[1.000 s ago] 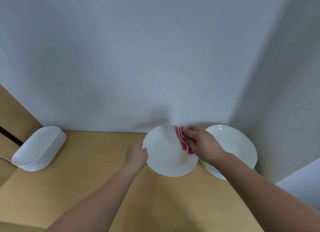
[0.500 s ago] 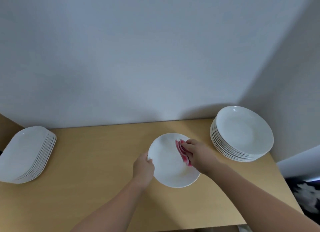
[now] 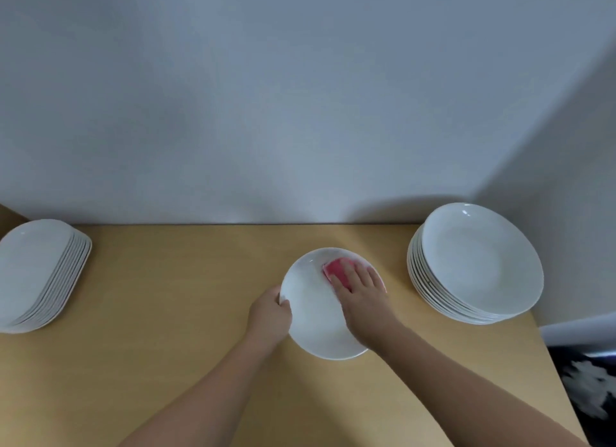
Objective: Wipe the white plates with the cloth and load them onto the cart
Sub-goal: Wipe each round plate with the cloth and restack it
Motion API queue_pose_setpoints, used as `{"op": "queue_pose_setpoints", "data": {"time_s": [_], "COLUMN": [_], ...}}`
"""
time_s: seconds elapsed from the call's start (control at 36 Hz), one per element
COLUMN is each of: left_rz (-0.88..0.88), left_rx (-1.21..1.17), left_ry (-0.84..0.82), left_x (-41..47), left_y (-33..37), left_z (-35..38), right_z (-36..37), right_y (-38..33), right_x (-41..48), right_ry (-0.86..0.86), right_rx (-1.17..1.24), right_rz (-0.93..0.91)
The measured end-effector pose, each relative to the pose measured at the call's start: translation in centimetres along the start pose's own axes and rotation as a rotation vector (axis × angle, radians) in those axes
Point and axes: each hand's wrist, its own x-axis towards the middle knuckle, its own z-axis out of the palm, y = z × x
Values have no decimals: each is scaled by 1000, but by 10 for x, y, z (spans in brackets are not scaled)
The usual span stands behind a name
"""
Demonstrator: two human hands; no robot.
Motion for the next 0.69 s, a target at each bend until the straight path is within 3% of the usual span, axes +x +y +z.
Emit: {"op": "queue_pose_setpoints", "data": {"time_s": [0.14, 0.28, 0.33, 0.58, 0.69], "left_rz": [-112, -88, -82, -143, -220], "left_rx": [-152, -248, -259, -316, -443], "left_ry": [-175, -274, -288, -338, -369], "left_x": [4, 3, 4, 10, 9], "left_y": [7, 12, 10, 2, 3], "left_z": [-13, -21, -22, -27, -28], "right_z": [19, 22, 24, 22, 13], "right_y": [-29, -34, -36, -27, -23], "right_x": [-3, 24, 32, 35, 25], "right_ry": [-14, -45, -55, -100, 10], "right_rx": [166, 340, 362, 419, 378], "right_rz": [212, 344, 326, -81, 78]}}
